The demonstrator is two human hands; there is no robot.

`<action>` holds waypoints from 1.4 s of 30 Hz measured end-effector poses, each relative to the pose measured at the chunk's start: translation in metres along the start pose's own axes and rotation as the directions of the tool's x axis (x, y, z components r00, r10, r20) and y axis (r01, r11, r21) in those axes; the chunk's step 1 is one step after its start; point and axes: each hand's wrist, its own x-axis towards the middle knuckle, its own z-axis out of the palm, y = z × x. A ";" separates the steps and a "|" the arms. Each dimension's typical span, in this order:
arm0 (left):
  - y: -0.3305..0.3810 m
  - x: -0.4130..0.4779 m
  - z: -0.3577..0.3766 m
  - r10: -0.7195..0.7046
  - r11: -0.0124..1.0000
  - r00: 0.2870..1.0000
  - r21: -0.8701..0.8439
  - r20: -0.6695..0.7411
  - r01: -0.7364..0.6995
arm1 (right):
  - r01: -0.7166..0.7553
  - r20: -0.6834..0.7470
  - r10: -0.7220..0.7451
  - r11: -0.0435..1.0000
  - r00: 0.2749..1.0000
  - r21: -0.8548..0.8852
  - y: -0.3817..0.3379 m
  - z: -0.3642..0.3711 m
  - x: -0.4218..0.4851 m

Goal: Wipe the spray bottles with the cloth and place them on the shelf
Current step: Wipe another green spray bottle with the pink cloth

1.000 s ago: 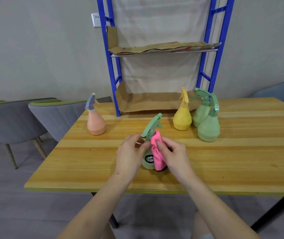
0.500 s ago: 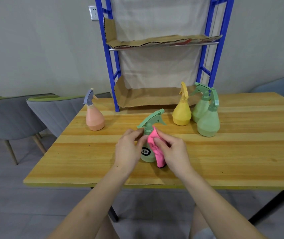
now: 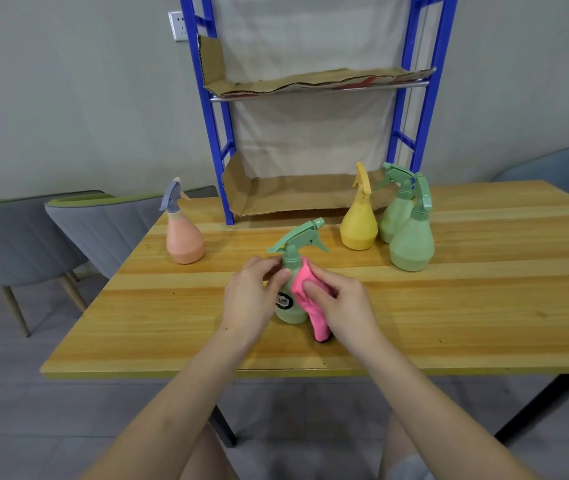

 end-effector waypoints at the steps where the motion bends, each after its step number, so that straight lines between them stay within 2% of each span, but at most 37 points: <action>1: 0.000 0.000 -0.001 0.005 1.000 1.000 0.010 0.005 -0.005 | 0.009 -0.010 -0.008 1.000 1.000 0.021 -0.005 0.003 0.002; 5: -0.001 0.002 -0.005 0.000 1.000 0.999 0.015 0.040 0.000 | 0.004 0.008 -0.004 0.999 1.000 0.032 -0.003 0.003 0.004; 9: 0.002 0.001 -0.004 -0.014 1.000 0.999 -0.008 0.039 0.014 | -0.088 0.065 0.095 0.991 0.993 -0.098 0.018 -0.012 -0.003; 12: 0.004 -0.001 -0.002 -0.053 0.996 0.998 -0.064 0.027 0.055 | -0.087 0.060 0.098 0.983 0.993 -0.161 0.021 -0.014 -0.003; 15: 0.004 -0.002 -0.001 -0.071 0.992 0.997 -0.107 0.036 0.074 | -0.038 0.039 0.041 0.996 0.998 -0.082 0.010 -0.009 0.000; 19: 0.002 0.001 0.003 -0.030 0.994 0.999 -0.108 0.029 0.033 | 0.048 0.010 -0.049 0.996 0.999 0.072 -0.008 0.004 0.002; 21: 0.000 0.001 0.002 -0.019 0.995 0.999 -0.098 0.034 0.022 | 0.044 0.014 -0.045 0.998 0.999 0.054 -0.001 0.004 0.003; 26: -0.005 -0.001 0.001 -0.008 1.000 1.000 -0.025 0.021 0.008 | 0.008 0.089 0.005 0.989 0.996 -0.148 0.030 -0.008 0.000; 30: -0.003 -0.005 0.001 0.000 0.999 1.000 -0.033 0.020 0.001 | -0.011 0.059 0.017 0.994 0.998 -0.105 0.026 -0.005 0.002; 33: -0.003 -0.006 0.000 -0.006 0.996 0.999 -0.083 0.042 0.010 | 0.041 0.047 -0.041 0.999 0.998 -0.005 0.009 0.005 0.000; 36: -0.003 -0.004 -0.003 0.028 0.997 0.997 -0.079 0.078 -0.022 | 0.067 0.056 -0.069 0.997 0.996 0.023 -0.002 0.006 0.000; 42: -0.010 -0.003 -0.006 0.040 0.996 0.997 -0.079 0.062 -0.035 | -0.002 0.085 0.013 0.991 0.996 -0.132 0.022 -0.006 0.006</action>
